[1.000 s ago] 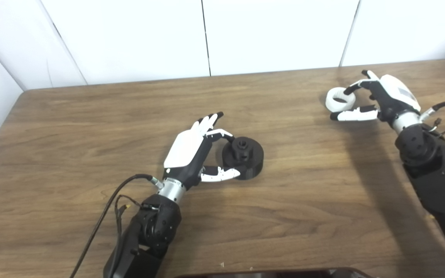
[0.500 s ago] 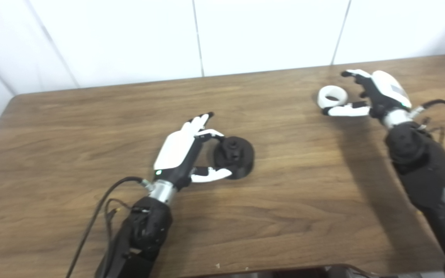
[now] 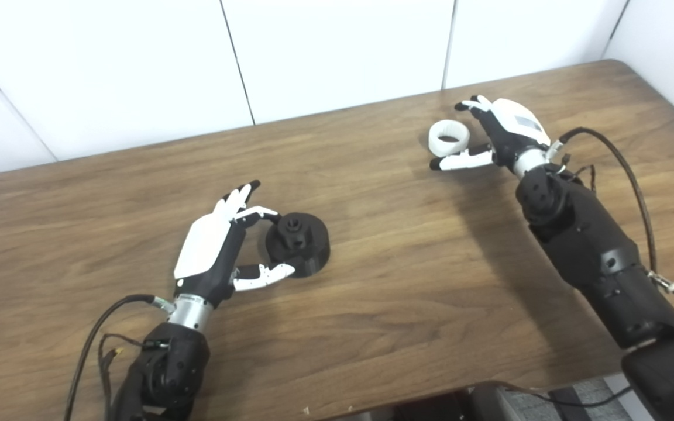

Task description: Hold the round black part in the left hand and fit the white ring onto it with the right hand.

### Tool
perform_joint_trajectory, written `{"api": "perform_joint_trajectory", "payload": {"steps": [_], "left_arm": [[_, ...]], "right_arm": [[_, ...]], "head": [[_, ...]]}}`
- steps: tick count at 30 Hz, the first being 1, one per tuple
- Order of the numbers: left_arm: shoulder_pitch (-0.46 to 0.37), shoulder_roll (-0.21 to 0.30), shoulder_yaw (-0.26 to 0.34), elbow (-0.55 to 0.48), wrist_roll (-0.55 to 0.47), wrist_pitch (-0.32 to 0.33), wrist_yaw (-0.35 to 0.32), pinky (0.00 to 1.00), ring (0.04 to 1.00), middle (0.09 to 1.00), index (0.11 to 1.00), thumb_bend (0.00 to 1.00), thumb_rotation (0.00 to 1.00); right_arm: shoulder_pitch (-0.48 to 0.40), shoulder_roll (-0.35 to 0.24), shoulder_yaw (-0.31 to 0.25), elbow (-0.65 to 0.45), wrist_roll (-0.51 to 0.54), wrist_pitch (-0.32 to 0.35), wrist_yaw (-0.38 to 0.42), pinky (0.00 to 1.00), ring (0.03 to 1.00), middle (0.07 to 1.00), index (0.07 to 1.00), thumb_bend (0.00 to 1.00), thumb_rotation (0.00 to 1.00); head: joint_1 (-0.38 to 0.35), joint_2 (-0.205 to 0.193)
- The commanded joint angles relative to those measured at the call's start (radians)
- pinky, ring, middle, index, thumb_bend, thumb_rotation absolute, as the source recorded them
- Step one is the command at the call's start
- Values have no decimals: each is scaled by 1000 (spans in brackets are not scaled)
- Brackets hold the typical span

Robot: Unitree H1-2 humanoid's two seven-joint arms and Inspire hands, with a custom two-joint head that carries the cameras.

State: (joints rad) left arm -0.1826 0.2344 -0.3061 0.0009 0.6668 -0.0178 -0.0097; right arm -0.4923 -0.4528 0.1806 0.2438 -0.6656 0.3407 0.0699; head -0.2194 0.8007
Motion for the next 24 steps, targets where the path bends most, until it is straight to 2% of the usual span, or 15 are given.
{"api": "perform_joint_trajectory", "payload": {"steps": [1,16,24], "left_arm": [[4,25,4,19,16,9,-16,1000,1000,1000,623,1000,405],[7,29,5,16,17,10,-13,1000,1000,1000,624,1000,406],[16,33,6,10,18,8,-12,1000,1000,1000,625,1000,412]], "right_arm": [[-62,-14,-6,-27,-12,2,-14,757,917,978,864,951,529],[-105,-14,13,71,-26,-7,-23,735,915,973,848,918,519],[-130,-10,16,100,-18,4,-10,786,935,982,845,914,511]], "head": [[0,1],[16,-8],[21,-7]]}}
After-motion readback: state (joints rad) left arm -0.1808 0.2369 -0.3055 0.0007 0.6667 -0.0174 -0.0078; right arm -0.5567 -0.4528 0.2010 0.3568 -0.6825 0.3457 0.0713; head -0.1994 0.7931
